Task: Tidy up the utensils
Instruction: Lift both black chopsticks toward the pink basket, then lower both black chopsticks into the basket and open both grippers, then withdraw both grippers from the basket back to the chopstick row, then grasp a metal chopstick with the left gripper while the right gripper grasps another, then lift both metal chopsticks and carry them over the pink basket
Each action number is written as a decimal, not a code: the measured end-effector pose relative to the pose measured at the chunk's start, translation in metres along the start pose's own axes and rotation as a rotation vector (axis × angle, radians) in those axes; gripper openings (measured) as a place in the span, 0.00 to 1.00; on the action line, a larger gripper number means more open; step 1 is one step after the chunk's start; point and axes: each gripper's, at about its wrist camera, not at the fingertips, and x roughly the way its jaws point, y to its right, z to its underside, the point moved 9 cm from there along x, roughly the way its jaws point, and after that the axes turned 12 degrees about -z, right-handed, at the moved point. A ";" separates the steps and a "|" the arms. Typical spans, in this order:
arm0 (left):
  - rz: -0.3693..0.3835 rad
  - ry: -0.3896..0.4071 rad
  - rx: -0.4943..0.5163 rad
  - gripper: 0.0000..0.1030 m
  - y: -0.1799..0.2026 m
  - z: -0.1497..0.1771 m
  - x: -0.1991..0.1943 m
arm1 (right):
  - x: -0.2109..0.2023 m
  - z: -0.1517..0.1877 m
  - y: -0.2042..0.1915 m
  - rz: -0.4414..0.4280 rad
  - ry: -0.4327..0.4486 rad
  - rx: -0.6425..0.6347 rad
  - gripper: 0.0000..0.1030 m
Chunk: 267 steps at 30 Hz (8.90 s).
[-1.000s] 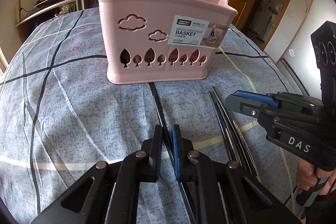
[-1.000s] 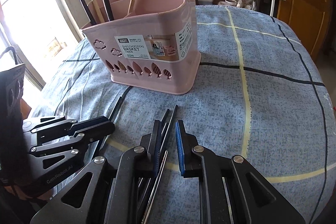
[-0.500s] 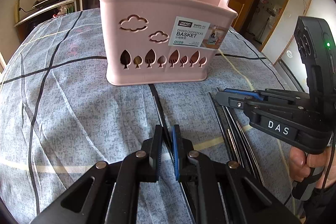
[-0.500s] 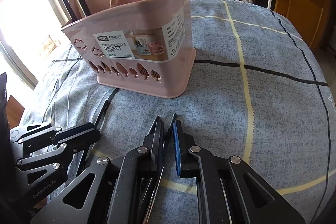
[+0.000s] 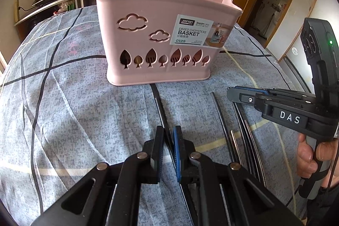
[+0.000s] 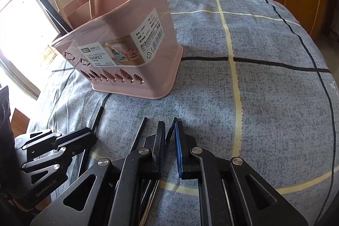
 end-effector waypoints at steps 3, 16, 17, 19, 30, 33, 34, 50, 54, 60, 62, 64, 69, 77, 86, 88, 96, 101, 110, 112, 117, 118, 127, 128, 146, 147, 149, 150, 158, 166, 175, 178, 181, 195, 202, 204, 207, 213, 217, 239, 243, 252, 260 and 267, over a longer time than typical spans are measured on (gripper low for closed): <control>-0.010 -0.010 0.008 0.10 0.001 -0.003 0.003 | 0.002 -0.003 0.002 -0.006 0.004 0.019 0.07; -0.044 0.006 0.029 0.07 0.004 -0.005 0.004 | -0.017 0.001 0.015 0.007 0.040 0.047 0.06; -0.041 0.004 0.026 0.07 0.004 -0.005 0.004 | -0.021 0.001 0.015 0.007 0.048 0.046 0.06; -0.030 0.008 0.021 0.06 0.004 -0.004 -0.001 | -0.030 0.000 0.013 0.002 0.072 0.040 0.06; 0.019 0.156 0.020 0.05 0.003 -0.035 -0.075 | -0.099 -0.021 -0.033 -0.034 0.246 -0.063 0.05; 0.017 0.215 0.027 0.05 0.002 -0.048 -0.102 | -0.121 -0.029 -0.051 -0.046 0.303 -0.096 0.04; 0.014 0.236 0.029 0.05 0.002 -0.052 -0.111 | -0.128 -0.031 -0.056 -0.049 0.321 -0.108 0.04; 0.020 0.392 0.041 0.05 -0.004 -0.078 -0.177 | -0.199 -0.043 -0.103 -0.018 0.494 -0.259 0.04; 0.017 0.378 0.043 0.05 -0.003 -0.076 -0.174 | -0.204 -0.041 -0.104 -0.012 0.492 -0.264 0.03; 0.016 0.397 0.054 0.05 0.000 -0.078 -0.183 | -0.212 -0.040 -0.112 -0.006 0.501 -0.302 0.03; 0.015 0.399 0.058 0.05 0.000 -0.077 -0.185 | -0.213 -0.040 -0.114 -0.007 0.501 -0.312 0.03; 0.015 0.400 0.061 0.05 0.000 -0.078 -0.187 | -0.213 -0.041 -0.116 -0.004 0.501 -0.323 0.03; 0.017 0.401 0.062 0.05 -0.003 -0.081 -0.191 | -0.216 -0.044 -0.119 -0.002 0.506 -0.340 0.03; 0.032 0.411 0.062 0.05 -0.011 -0.100 -0.203 | -0.222 -0.060 -0.131 -0.016 0.531 -0.370 0.03; 0.023 0.469 0.020 0.05 -0.033 -0.144 -0.230 | -0.230 -0.092 -0.157 -0.079 0.584 -0.386 0.03; 0.019 0.481 0.005 0.05 -0.040 -0.155 -0.234 | -0.231 -0.101 -0.163 -0.100 0.598 -0.385 0.03; 0.011 0.529 -0.029 0.05 -0.055 -0.193 -0.241 | -0.232 -0.136 -0.179 -0.128 0.654 -0.386 0.03; 0.002 0.536 -0.039 0.05 -0.060 -0.202 -0.228 | -0.227 -0.152 -0.174 -0.134 0.678 -0.363 0.03; 0.007 0.460 -0.071 0.05 -0.070 -0.192 -0.175 | -0.186 -0.159 -0.147 -0.109 0.622 -0.312 0.03; 0.009 0.433 -0.078 0.05 -0.073 -0.188 -0.162 | -0.175 -0.155 -0.141 -0.099 0.594 -0.305 0.03; 0.012 0.364 -0.087 0.05 -0.072 -0.173 -0.133 | -0.144 -0.142 -0.128 -0.085 0.506 -0.288 0.03; 0.012 0.349 -0.087 0.05 -0.072 -0.171 -0.128 | -0.137 -0.139 -0.125 -0.084 0.486 -0.286 0.03; -0.015 0.335 -0.094 0.22 -0.075 -0.157 -0.120 | -0.130 -0.124 -0.115 -0.074 0.434 -0.275 0.09; -0.019 0.348 -0.096 0.26 -0.076 -0.157 -0.125 | -0.136 -0.124 -0.115 -0.076 0.444 -0.276 0.11; 0.015 0.475 -0.100 0.27 -0.058 -0.093 -0.189 | -0.190 -0.057 -0.090 -0.068 0.513 -0.221 0.11; 0.025 0.470 -0.094 0.27 -0.053 -0.087 -0.187 | -0.189 -0.051 -0.087 -0.071 0.506 -0.216 0.11; 0.037 0.457 -0.081 0.27 -0.044 -0.076 -0.182 | -0.186 -0.040 -0.080 -0.068 0.493 -0.201 0.11; 0.041 0.448 -0.075 0.27 -0.040 -0.070 -0.179 | -0.186 -0.035 -0.076 -0.067 0.488 -0.192 0.11; 0.080 0.360 -0.061 0.27 -0.015 -0.027 -0.145 | -0.170 0.006 -0.051 -0.064 0.433 -0.121 0.11; 0.096 0.277 -0.042 0.27 0.005 -0.011 -0.113 | -0.150 0.023 -0.035 -0.063 0.385 -0.082 0.11; 0.106 0.199 -0.016 0.27 0.024 -0.005 -0.081 | -0.129 0.035 -0.027 -0.064 0.334 -0.062 0.11; 0.109 0.166 -0.004 0.27 0.031 -0.005 -0.066 | -0.120 0.037 -0.025 -0.063 0.314 -0.054 0.11; 0.114 0.131 0.010 0.27 0.040 -0.005 -0.051 | -0.114 0.038 -0.023 -0.064 0.300 -0.048 0.11; 0.103 0.021 0.045 0.24 0.069 -0.018 0.004 | -0.103 0.040 -0.019 -0.061 0.267 -0.033 0.11; 0.069 0.021 0.078 0.06 0.072 -0.024 0.013 | -0.096 0.040 -0.021 -0.066 0.254 -0.026 0.11; 0.065 0.016 0.082 0.06 0.068 -0.023 0.012 | -0.095 0.039 -0.023 -0.067 0.251 -0.030 0.11; 0.043 0.012 0.084 0.06 0.052 -0.019 0.007 | -0.093 0.039 -0.027 -0.071 0.245 -0.036 0.11; 0.012 0.004 0.059 0.07 0.017 -0.009 0.000 | -0.077 0.039 -0.033 -0.078 0.204 -0.047 0.11; -0.015 0.000 0.050 0.06 0.000 -0.002 -0.003 | -0.060 0.038 -0.033 -0.056 0.157 -0.046 0.11; -0.060 0.016 0.058 0.08 -0.002 0.000 -0.001 | -0.007 0.030 -0.030 0.084 0.005 -0.100 0.08; -0.063 0.014 0.058 0.07 0.001 -0.001 -0.001 | -0.009 0.029 -0.034 0.053 0.012 -0.094 0.06; -0.024 0.081 0.032 0.06 0.001 -0.020 -0.039 | -0.069 0.007 -0.060 -0.002 0.169 -0.127 0.05; -0.012 0.265 0.025 0.05 -0.007 -0.063 -0.120 | -0.140 -0.033 -0.092 -0.024 0.364 -0.202 0.04; -0.013 0.409 0.028 0.04 -0.014 -0.091 -0.179 | -0.183 -0.051 -0.111 -0.008 0.471 -0.268 0.04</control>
